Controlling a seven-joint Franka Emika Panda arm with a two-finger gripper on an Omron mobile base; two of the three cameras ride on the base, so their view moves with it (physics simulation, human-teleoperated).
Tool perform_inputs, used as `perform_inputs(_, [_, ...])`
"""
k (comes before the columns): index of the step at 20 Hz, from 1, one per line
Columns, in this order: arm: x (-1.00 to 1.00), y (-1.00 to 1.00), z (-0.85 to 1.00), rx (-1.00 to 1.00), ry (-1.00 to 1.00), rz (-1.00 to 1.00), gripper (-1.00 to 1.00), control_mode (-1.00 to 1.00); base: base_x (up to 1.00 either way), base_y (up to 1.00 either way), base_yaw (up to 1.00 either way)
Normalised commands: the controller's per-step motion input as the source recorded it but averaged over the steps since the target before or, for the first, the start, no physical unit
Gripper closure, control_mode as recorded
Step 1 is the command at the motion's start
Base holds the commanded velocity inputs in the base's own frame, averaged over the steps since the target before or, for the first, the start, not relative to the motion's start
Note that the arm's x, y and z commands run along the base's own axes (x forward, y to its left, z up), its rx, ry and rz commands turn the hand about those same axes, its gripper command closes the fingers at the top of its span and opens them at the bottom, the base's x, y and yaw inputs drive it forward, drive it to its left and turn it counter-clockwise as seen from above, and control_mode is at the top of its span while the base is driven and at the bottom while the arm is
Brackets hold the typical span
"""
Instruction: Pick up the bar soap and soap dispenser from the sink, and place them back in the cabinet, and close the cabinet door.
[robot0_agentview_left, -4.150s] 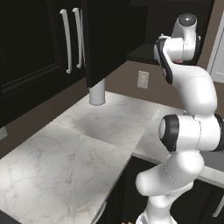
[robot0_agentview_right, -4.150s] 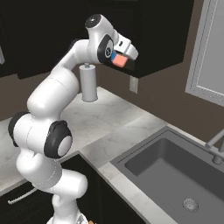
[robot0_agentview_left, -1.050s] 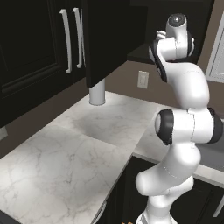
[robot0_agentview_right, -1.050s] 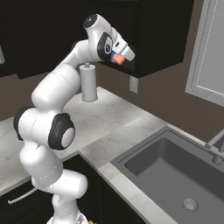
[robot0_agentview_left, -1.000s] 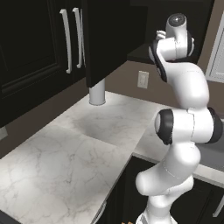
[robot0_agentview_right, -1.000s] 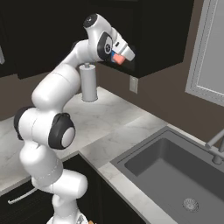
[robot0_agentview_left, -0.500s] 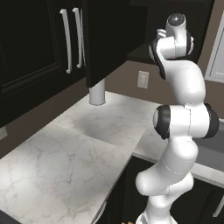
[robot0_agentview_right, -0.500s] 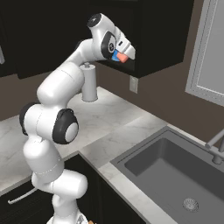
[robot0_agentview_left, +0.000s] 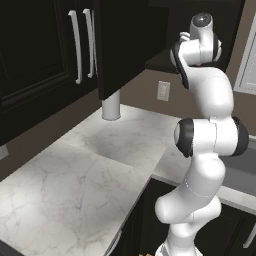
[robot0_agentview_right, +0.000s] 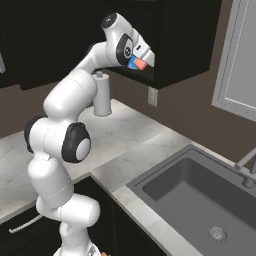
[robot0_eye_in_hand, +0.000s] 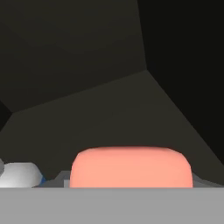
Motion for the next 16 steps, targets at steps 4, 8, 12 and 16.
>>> perform_inputs(4, [0.00,0.00,0.00,0.00,0.00,0.00,1.00,-1.00,0.00,0.00,0.00])
perform_inputs(8, [0.00,0.00,0.00,0.00,0.00,0.00,1.00,-1.00,0.00,0.00,0.00])
perform_inputs(12, [0.00,0.00,0.00,0.00,0.00,0.00,-1.00,-1.00,0.00,0.00,0.00])
perform_inputs(16, [0.00,0.00,0.00,0.00,0.00,0.00,-1.00,-1.00,0.00,0.00,0.00])
